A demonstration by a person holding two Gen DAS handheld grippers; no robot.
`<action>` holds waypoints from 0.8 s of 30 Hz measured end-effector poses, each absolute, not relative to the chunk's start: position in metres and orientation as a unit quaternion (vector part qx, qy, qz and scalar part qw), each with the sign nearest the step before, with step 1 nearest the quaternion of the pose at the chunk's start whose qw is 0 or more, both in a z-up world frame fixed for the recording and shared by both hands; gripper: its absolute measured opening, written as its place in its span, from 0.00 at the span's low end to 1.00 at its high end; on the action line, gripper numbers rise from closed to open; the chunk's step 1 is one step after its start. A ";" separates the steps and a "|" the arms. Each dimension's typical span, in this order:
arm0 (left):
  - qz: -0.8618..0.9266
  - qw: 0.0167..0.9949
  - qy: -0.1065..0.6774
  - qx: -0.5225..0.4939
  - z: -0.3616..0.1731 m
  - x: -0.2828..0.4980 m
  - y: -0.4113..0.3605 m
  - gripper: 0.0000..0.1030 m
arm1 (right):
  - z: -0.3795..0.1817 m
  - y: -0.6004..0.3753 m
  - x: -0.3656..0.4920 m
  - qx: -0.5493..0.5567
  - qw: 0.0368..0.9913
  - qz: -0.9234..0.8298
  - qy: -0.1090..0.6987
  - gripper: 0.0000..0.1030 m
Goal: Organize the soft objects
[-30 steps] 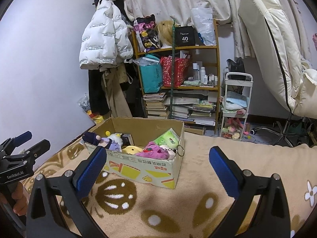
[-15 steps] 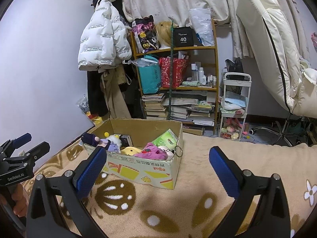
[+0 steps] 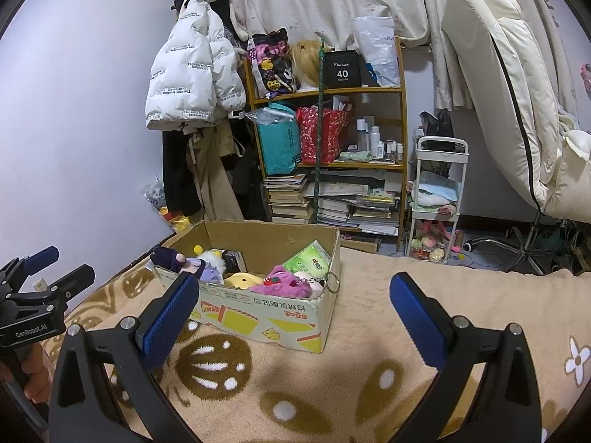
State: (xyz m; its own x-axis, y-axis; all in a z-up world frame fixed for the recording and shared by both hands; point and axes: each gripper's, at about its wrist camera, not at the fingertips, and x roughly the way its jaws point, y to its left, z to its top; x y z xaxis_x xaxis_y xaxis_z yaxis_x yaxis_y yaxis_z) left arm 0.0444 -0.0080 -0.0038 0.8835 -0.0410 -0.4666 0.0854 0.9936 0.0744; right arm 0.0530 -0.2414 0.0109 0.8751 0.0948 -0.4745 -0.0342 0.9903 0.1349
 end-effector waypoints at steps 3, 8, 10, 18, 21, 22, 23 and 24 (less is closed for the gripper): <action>-0.034 0.969 0.239 0.047 -0.006 0.044 -0.008 0.95 | 0.011 -0.243 0.054 0.062 0.966 0.033 0.247 1.00; -0.034 0.969 0.240 0.047 -0.006 0.044 -0.008 0.95 | 0.011 -0.243 0.053 0.061 0.966 0.034 0.247 1.00; -0.034 0.969 0.240 0.047 -0.005 0.044 -0.008 0.95 | 0.011 -0.243 0.053 0.061 0.966 0.034 0.248 1.00; -0.034 0.969 0.240 0.048 -0.006 0.044 -0.008 0.95 | 0.011 -0.243 0.053 0.061 0.966 0.034 0.247 1.00; -0.034 0.969 0.240 0.047 -0.005 0.044 -0.009 0.95 | 0.011 -0.243 0.053 0.060 0.966 0.034 0.248 1.00; -0.034 0.969 0.240 0.047 -0.005 0.044 -0.009 0.95 | 0.011 -0.243 0.053 0.061 0.966 0.034 0.248 1.00; -0.034 0.969 0.240 0.047 -0.005 0.044 -0.009 0.95 | 0.011 -0.244 0.053 0.061 0.966 0.034 0.248 1.00; -0.034 0.969 0.240 0.047 -0.004 0.044 -0.009 0.95 | 0.011 -0.244 0.053 0.062 0.966 0.034 0.247 1.00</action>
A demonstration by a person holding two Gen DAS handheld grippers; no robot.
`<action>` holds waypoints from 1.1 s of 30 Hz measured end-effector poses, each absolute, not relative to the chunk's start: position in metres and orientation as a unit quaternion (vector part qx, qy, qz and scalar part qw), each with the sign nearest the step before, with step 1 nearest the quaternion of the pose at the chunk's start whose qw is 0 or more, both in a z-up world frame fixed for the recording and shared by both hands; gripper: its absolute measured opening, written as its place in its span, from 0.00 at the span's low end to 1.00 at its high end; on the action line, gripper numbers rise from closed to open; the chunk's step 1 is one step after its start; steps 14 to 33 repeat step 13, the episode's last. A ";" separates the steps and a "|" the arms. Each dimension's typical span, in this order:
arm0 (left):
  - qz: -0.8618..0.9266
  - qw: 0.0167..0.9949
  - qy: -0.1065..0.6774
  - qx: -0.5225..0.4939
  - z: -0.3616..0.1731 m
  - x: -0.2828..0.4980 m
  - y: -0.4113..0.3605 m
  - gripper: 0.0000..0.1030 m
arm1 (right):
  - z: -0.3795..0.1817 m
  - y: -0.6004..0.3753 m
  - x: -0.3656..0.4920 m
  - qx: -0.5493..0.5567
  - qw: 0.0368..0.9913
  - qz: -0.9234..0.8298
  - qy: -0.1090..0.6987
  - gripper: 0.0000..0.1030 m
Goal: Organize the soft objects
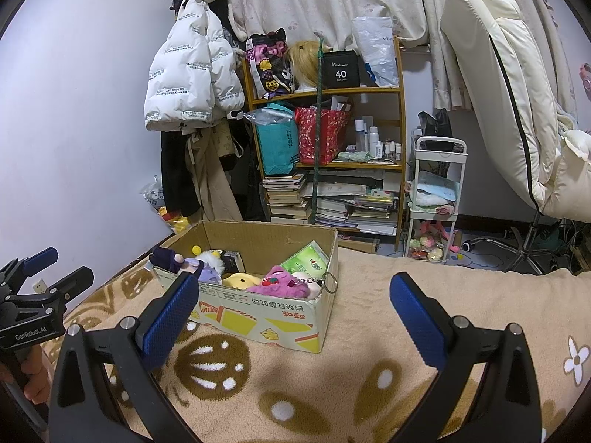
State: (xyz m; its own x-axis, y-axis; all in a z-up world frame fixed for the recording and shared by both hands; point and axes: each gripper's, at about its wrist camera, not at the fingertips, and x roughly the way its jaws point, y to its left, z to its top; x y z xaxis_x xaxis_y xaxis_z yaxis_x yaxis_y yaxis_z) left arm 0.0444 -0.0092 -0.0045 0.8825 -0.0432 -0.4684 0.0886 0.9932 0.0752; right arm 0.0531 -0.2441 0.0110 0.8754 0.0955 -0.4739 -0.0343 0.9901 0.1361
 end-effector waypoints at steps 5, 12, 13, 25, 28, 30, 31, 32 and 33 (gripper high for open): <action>-0.034 0.969 0.240 0.048 -0.004 0.044 -0.009 0.95 | 0.011 -0.245 0.053 0.061 0.966 0.034 0.247 1.00; -0.034 0.969 0.241 0.048 -0.004 0.045 -0.009 0.95 | 0.011 -0.245 0.053 0.061 0.966 0.034 0.248 1.00; -0.034 0.969 0.240 0.048 -0.004 0.045 -0.010 0.95 | 0.011 -0.245 0.053 0.060 0.966 0.034 0.247 1.00; -0.034 0.969 0.240 0.048 -0.004 0.045 -0.010 0.95 | 0.011 -0.245 0.053 0.060 0.966 0.034 0.247 1.00; -0.034 0.969 0.240 0.048 -0.004 0.045 -0.010 0.95 | 0.011 -0.245 0.053 0.060 0.966 0.034 0.247 1.00; -0.034 0.969 0.240 0.048 -0.004 0.045 -0.010 0.95 | 0.011 -0.245 0.053 0.060 0.966 0.034 0.247 1.00; -0.034 0.969 0.240 0.048 -0.004 0.045 -0.010 0.95 | 0.011 -0.245 0.053 0.060 0.966 0.034 0.247 1.00; -0.034 0.969 0.240 0.048 -0.004 0.045 -0.010 0.95 | 0.011 -0.245 0.053 0.060 0.966 0.034 0.247 1.00; -0.034 0.969 0.240 0.048 -0.004 0.045 -0.010 0.95 | 0.011 -0.245 0.053 0.060 0.966 0.034 0.247 1.00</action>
